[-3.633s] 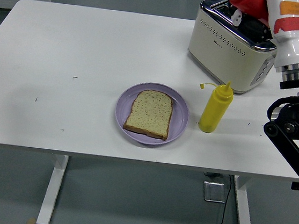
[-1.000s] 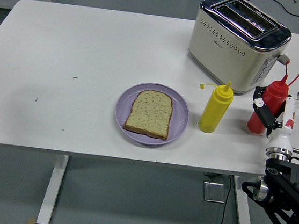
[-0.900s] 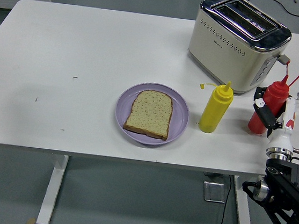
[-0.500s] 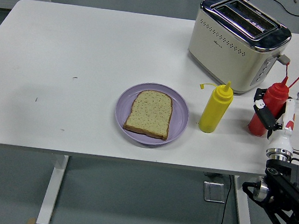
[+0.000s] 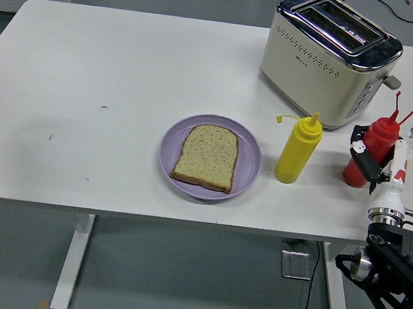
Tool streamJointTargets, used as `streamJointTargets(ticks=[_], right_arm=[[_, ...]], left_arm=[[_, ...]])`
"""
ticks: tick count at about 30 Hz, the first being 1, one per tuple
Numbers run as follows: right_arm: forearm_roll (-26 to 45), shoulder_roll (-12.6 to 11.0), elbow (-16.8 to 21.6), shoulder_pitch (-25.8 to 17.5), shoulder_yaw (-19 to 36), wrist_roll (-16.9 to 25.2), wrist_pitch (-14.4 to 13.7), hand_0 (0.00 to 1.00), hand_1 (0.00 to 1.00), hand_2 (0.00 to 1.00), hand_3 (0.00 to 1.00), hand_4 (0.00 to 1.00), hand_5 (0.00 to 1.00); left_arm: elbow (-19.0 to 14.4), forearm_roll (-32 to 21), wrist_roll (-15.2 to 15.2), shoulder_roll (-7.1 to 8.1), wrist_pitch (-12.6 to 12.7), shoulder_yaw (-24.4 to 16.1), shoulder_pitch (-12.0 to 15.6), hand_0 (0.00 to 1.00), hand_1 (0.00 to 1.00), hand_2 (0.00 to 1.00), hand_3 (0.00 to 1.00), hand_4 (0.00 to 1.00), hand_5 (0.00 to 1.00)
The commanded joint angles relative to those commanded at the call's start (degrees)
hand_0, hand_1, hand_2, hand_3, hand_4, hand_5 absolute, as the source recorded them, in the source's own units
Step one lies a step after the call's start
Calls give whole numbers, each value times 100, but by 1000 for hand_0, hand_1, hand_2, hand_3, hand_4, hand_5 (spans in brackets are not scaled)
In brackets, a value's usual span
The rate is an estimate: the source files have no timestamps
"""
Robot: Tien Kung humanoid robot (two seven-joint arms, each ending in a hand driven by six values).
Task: Pick up the cup,pour liquid into bread,place the cup on the desk
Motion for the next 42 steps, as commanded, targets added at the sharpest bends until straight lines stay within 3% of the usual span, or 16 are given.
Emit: streamJointTargets(ticks=[13, 14, 19, 20, 25, 26, 42], right_arm=[[-416, -60, 214, -220, -43, 0, 0, 359, 374, 427, 436, 592, 115], [-483, -64, 229, -240, -19, 0, 0, 503, 507, 493, 602, 673, 141], [-578, -77, 212, -285, 99, 0, 0, 503, 507, 493, 602, 673, 141], [-592, -79, 210, -296, 130, 0, 0, 724, 671, 671, 832, 740, 189], [-648, -86, 224, -337, 204, 0, 0, 724, 671, 671, 832, 740, 189], [-664, -87, 226, -345, 215, 0, 0, 813, 733, 783, 907, 750, 198], [-932, -206, 513, -660, 401, -182, 288, 858, 777, 842, 921, 757, 220]], left_arm=[[0, 1, -1, -1, 1, 11, 9, 754, 765, 775, 671, 638, 998], [0, 2, -1, 0, 0, 14, 6, 755, 765, 775, 671, 638, 998], [-6, 2, -5, 5, 2, 2, 0, 755, 765, 775, 671, 638, 998], [-8, 3, -5, 6, 2, -1, -4, 755, 765, 775, 672, 638, 998], [-10, 3, -7, 7, 3, -9, -10, 755, 765, 775, 672, 638, 998], [-10, 3, -8, 7, 3, -9, -11, 754, 765, 775, 672, 639, 998], [-15, 7, -18, 8, 9, -11, -22, 755, 765, 774, 671, 638, 998]])
